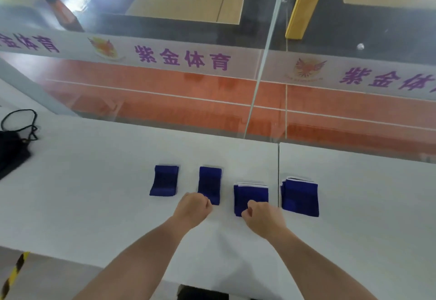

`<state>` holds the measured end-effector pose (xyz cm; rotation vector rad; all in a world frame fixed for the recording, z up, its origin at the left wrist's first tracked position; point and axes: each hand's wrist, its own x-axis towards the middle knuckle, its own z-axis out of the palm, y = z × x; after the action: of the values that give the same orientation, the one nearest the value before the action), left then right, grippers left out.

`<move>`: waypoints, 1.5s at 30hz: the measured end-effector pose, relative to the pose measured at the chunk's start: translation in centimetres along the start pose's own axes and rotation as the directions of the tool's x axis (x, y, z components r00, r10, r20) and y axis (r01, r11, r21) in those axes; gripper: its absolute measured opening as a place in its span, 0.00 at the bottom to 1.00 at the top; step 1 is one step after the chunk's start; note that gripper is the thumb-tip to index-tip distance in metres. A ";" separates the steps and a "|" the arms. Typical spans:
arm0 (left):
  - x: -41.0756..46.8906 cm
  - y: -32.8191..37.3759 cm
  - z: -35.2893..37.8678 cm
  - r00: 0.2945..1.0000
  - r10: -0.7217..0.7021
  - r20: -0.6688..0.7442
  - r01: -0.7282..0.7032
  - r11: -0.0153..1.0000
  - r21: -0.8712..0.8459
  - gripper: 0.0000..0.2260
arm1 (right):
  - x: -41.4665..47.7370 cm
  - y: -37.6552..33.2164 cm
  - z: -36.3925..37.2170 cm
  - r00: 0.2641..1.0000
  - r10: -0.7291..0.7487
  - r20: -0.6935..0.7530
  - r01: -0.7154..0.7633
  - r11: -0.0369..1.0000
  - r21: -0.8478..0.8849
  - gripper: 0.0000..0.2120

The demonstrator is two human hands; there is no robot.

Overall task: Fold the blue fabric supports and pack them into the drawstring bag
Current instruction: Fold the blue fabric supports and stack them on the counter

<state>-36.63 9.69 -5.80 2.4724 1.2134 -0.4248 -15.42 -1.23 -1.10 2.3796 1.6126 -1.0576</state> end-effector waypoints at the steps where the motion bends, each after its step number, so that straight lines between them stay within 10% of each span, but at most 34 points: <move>1: 0.6 -1.1 0.2 0.999 0.034 0.015 -0.034 0.999 0.036 0.14 | 0.1 -0.3 0.6 0.999 0.053 0.004 -0.053 0.998 0.018 0.09; 3: 1.5 -2.9 1.1 0.988 0.157 -0.005 -0.156 0.987 0.026 0.05 | 0.2 -1.3 1.5 0.990 0.140 0.017 -0.141 0.987 0.075 0.09; 8: 3.1 -5.7 1.9 0.938 0.345 0.033 -0.346 0.935 0.072 0.23 | 0.9 -4.2 4.2 0.955 0.297 0.016 -0.295 0.941 0.166 0.11; 15: 5.0 -6.8 2.2 0.826 0.557 -0.092 -0.529 0.821 0.217 0.07 | 1.7 -7.7 6.4 0.963 0.237 -0.128 -0.201 0.948 0.247 0.09; 20: 3.1 -7.4 1.2 0.817 0.547 -0.181 -0.559 0.829 -0.016 0.09 | 2.9 -8.4 7.3 0.992 -0.046 -0.113 0.056 0.995 0.081 0.28; 25: 0.5 -8.3 0.6 0.906 0.423 0.021 -0.401 0.874 -0.275 0.14 | 4.3 -8.8 8.0 0.983 -0.069 -0.167 0.082 0.994 0.071 0.09; 31: 1.8 -7.4 0.5 0.971 0.236 0.027 -0.193 0.854 -0.484 0.19 | 6.2 -9.3 8.2 0.975 0.113 -0.194 -0.086 0.986 0.143 0.10; 39: 3.6 -7.0 3.4 0.924 0.372 -0.086 -0.370 0.928 0.035 0.25 | 8.2 -9.9 8.9 0.954 0.270 -0.132 -0.250 0.956 0.154 0.14; 45: 3.8 -6.3 5.5 0.965 0.261 -0.010 -0.258 0.960 0.106 0.27 | 8.1 -9.8 8.5 0.945 0.309 -0.104 -0.299 0.949 0.102 0.16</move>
<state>-40.07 13.54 -13.43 2.6860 0.8764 -0.3961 -26.17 5.93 -9.24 2.6806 1.1925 -0.9567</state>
